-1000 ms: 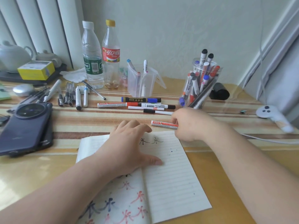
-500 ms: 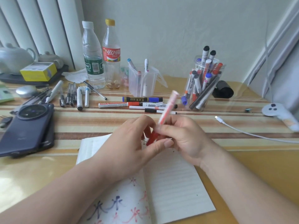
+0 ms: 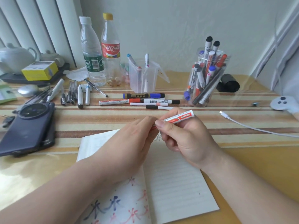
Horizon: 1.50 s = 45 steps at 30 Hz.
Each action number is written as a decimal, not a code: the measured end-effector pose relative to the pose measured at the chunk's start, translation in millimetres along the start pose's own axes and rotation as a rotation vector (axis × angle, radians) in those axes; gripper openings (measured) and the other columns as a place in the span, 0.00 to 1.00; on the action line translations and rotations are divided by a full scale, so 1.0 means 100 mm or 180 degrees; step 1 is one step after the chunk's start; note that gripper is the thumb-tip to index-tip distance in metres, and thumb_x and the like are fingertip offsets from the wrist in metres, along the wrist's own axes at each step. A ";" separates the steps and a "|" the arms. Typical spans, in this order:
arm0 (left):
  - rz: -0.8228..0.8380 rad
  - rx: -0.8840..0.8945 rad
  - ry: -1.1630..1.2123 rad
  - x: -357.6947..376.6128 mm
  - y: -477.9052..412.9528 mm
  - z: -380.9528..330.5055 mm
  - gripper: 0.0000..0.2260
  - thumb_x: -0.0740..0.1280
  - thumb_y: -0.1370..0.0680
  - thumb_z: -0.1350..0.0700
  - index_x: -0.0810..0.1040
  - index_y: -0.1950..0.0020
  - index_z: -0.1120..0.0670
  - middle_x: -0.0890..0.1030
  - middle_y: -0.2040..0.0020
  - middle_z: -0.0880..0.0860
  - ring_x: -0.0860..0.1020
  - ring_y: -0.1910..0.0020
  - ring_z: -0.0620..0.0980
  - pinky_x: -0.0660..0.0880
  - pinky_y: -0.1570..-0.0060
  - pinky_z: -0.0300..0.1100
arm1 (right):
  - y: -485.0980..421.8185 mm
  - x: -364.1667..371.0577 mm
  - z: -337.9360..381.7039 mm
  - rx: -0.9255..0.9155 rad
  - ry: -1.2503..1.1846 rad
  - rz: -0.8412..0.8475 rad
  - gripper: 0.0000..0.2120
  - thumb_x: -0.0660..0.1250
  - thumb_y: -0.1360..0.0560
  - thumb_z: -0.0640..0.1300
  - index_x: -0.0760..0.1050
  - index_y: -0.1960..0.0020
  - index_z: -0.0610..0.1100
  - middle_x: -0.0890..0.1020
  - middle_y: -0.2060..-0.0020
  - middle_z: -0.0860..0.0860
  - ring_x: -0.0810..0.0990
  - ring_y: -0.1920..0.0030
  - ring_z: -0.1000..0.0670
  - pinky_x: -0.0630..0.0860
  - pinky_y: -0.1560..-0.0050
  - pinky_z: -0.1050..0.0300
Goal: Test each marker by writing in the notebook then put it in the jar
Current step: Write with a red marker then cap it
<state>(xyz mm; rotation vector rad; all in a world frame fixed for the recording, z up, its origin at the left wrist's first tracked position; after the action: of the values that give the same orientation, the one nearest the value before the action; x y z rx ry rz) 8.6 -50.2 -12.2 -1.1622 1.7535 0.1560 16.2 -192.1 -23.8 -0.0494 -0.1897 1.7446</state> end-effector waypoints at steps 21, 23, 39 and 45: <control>0.0872 -0.0588 -0.0549 0.14 0.02 0.28 0.54 0.66 0.43 0.19 0.47 0.23 0.32 0.67 0.35 0.33 0.64 0.34 0.42 0.63 0.28 0.44 | -0.10 -0.66 -0.04 0.0705 0.0466 -0.0247 0.09 0.68 0.30 0.39 0.82 0.53 0.37 0.81 0.65 0.38 0.80 0.65 0.42 0.78 0.70 0.53; 0.0866 -0.0644 -0.0480 0.12 0.02 0.28 0.55 0.68 0.44 0.20 0.47 0.23 0.32 0.67 0.35 0.33 0.64 0.34 0.40 0.63 0.29 0.43 | -0.11 -0.67 -0.04 0.0633 0.0802 -0.0300 0.01 0.71 0.27 0.34 0.80 0.56 0.37 0.76 0.69 0.40 0.76 0.68 0.45 0.78 0.67 0.51; 0.0875 -0.0705 -0.0511 0.13 0.01 0.31 0.56 0.68 0.45 0.20 0.48 0.23 0.33 0.68 0.35 0.33 0.64 0.35 0.40 0.62 0.28 0.43 | -0.14 -0.63 -0.04 0.0366 0.1568 -0.0331 0.04 0.72 0.26 0.34 0.78 0.57 0.34 0.76 0.73 0.44 0.73 0.75 0.51 0.70 0.75 0.60; 0.0896 -0.0708 -0.0537 0.14 0.00 0.31 0.56 0.67 0.45 0.19 0.48 0.23 0.33 0.67 0.34 0.33 0.64 0.33 0.41 0.62 0.28 0.44 | -0.15 -0.62 -0.04 0.0416 0.1790 -0.0337 0.04 0.72 0.26 0.36 0.79 0.59 0.37 0.76 0.74 0.45 0.73 0.76 0.52 0.70 0.74 0.60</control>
<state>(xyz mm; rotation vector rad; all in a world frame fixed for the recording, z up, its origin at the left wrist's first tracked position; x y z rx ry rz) 27.6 -41.3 -38.5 -1.0183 1.7727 0.6146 42.6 -250.1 -29.9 -0.4209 0.3273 1.5693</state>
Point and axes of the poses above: each hand's wrist, its own y-axis away from the middle knuckle, its own x-axis out of the palm, z = x × y, the point moved 5 cm from there along -y, towards the middle knuckle
